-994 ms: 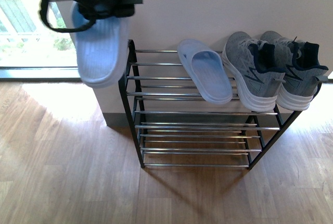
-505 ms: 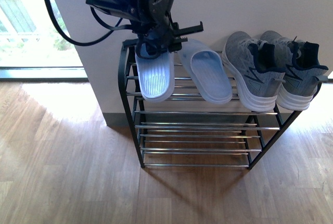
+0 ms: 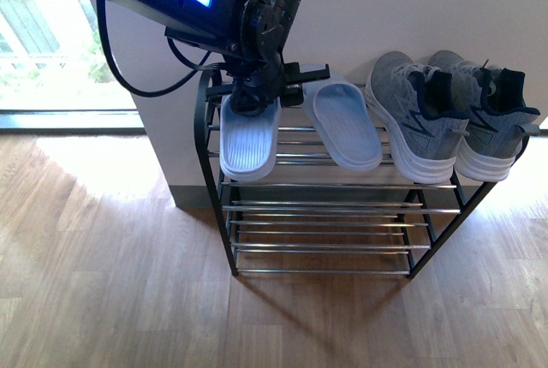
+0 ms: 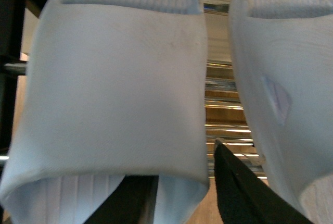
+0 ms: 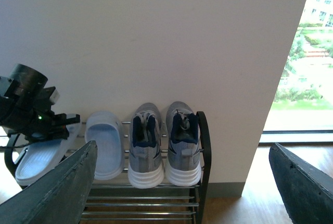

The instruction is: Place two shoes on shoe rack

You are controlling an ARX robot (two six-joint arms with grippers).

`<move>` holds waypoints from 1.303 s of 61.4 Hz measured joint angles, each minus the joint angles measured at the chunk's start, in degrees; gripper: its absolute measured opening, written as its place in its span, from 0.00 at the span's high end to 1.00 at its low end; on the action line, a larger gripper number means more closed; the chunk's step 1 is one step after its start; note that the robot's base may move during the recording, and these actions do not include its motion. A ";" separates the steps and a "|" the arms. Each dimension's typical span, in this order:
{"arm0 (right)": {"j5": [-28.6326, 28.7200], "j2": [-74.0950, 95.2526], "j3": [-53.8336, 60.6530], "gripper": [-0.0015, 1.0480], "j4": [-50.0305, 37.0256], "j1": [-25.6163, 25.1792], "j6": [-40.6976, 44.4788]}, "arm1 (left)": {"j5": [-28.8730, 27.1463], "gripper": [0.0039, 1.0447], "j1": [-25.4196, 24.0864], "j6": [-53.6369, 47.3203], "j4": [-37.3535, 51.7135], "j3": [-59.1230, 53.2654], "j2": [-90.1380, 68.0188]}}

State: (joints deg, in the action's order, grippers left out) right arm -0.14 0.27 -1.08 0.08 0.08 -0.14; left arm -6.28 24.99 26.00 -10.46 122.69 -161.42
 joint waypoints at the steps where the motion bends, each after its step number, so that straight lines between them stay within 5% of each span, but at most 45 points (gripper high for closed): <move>1: -0.02 0.00 0.00 0.09 -0.02 0.00 0.00 | -0.11 0.63 0.00 0.00 0.31 -0.50 0.26; 9: 0.00 0.00 0.00 0.09 -0.02 0.00 0.00 | -1.99 0.46 -0.04 0.04 4.50 -7.69 4.33; 21: 0.00 0.00 0.00 0.09 -0.02 0.00 0.00 | -10.14 0.07 0.20 -0.74 16.11 -31.01 25.07; 44: 0.00 0.00 0.00 0.09 -0.02 0.00 0.00 | -20.83 0.09 1.31 -2.62 23.56 -67.47 62.01; 63: -0.02 0.00 0.00 0.09 -0.02 0.00 0.00 | -30.86 0.09 2.80 -0.28 14.27 -85.24 95.45; 74: 0.11 0.02 0.00 0.09 -0.02 0.00 0.00 | -15.91 0.34 -2.03 -16.74 43.74 -98.75 100.32; 80: 0.11 0.00 0.00 0.09 -0.02 0.00 0.00 | -12.81 0.49 -5.09 -21.55 48.24 -104.00 104.17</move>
State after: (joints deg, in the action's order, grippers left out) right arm -0.03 0.27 -1.08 0.05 0.08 -0.14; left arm -19.09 19.90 4.45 37.78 18.70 -57.25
